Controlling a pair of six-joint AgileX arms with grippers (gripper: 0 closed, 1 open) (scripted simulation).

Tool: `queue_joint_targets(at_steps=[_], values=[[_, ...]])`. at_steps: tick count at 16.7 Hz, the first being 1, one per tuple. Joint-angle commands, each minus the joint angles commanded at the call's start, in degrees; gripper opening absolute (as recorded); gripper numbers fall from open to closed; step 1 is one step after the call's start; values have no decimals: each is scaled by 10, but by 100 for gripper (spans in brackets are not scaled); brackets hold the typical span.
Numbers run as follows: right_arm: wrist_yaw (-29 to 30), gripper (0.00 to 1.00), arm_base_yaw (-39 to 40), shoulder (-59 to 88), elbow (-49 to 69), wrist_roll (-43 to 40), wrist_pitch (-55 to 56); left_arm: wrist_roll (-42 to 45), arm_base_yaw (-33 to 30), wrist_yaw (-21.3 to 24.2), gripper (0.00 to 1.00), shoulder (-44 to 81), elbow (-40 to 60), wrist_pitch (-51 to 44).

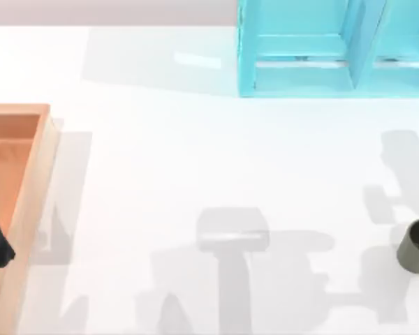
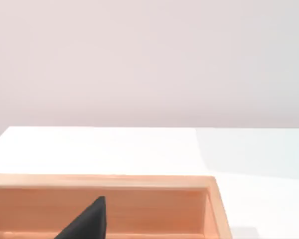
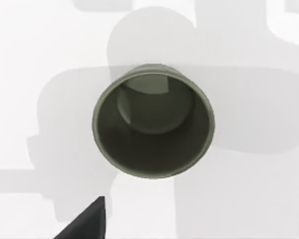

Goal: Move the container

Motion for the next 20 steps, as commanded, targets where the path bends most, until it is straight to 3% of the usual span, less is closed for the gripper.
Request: queue_joint_targets(at_steps=[4,11,20], values=[[2,100,5,78,68,6,-59,0,0,0,100,0,0,0],[2,100,3,84,63,6,-54,0,0,0,100,0,0,0],[2,100,8,147,-83,10,159,0,0,0,100,0,0,0]])
